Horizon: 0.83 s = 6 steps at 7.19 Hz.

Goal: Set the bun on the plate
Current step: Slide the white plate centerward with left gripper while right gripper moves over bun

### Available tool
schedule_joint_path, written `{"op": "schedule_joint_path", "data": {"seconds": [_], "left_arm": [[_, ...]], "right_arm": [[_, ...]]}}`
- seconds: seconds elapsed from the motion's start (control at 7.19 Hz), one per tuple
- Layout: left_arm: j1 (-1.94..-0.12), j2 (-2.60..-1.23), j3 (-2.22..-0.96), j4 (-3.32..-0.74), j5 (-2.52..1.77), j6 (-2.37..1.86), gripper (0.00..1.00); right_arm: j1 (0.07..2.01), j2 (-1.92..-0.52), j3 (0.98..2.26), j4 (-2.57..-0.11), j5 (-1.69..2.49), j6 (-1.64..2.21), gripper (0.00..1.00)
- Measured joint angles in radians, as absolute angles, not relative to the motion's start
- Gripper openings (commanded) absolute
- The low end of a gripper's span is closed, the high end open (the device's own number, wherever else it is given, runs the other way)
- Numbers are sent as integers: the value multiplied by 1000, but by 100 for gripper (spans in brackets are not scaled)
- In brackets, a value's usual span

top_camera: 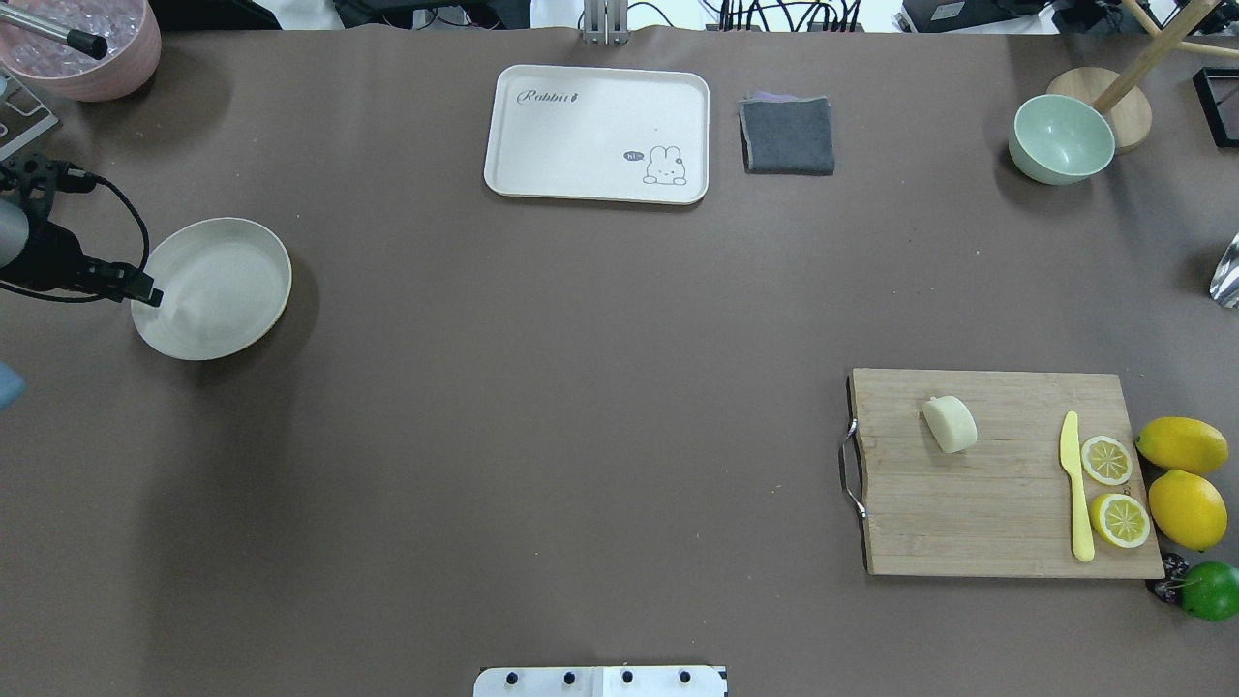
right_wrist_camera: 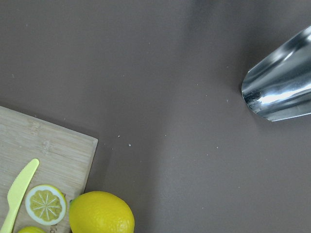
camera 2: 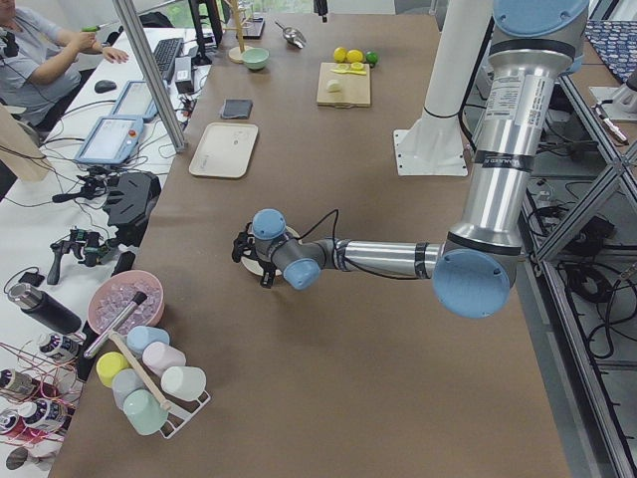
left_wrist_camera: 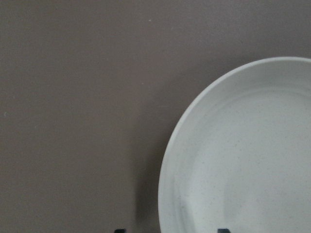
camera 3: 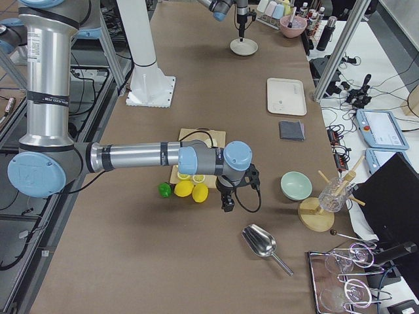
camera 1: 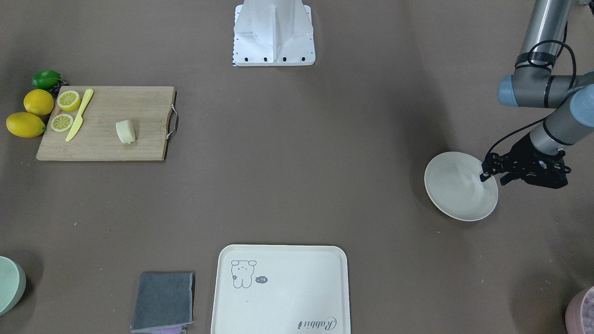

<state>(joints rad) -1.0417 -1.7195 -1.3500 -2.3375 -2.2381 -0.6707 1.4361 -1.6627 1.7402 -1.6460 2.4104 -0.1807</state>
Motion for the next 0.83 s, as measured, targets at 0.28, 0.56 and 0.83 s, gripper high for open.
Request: {"op": "schedule_joint_path", "data": {"seconds": [0.28, 0.56, 0.83], "left_arm": [[-1038, -1724, -1349, -2338, -2232, -711, 0], [-1037, -1745, -1366, -2338, -2233, -784, 0], [-1029, -1773, -1456, -2329, -2255, -927, 0]], "right_arm": [[1430, -1653, 1739, -1646, 2410, -180, 100], [1419, -1614, 1743, -1646, 2409, -111, 100], [1368, -1551, 1775, -1645, 2409, 55, 100]]}}
